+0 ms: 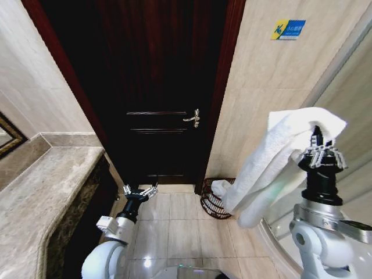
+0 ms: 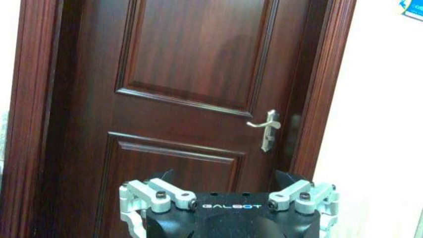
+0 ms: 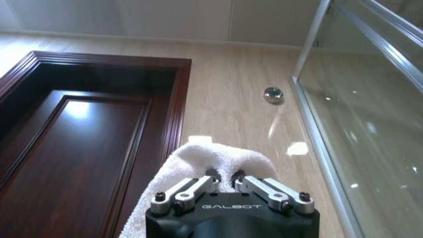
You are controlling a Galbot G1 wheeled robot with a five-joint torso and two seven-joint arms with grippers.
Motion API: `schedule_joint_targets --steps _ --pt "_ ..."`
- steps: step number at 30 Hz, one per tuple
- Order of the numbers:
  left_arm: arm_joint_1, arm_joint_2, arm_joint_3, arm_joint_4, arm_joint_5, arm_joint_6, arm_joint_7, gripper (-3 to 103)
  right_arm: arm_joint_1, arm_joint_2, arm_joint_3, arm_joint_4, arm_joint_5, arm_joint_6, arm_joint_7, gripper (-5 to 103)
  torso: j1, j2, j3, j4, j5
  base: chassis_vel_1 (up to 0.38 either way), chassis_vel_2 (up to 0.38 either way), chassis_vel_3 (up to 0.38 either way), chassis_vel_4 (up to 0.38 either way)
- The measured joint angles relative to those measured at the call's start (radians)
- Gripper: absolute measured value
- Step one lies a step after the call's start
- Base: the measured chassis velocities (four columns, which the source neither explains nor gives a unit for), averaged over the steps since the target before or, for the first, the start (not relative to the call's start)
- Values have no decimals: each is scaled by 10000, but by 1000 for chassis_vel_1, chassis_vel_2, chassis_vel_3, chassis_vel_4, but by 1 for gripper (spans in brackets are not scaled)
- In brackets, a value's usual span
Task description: Discard the used towel into the hamper.
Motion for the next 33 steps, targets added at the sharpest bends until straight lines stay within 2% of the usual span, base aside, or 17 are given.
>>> schedule_joint_targets --steps 18,25,33 --pt "-1 0 0 0 0 0 0 100 -198 160 -28 238 20 126 -243 8 3 -1 1 0 0 -77 76 77 -67" --pt "0 0 0 0 0 0 0 100 -130 -69 103 211 158 116 -389 8 -1 0 0 -1 0 -83 88 84 -88" --pt "-1 0 0 0 0 0 0 100 -4 -259 21 118 200 60 45 8 7 -2 2 2 1 -68 73 62 -59"
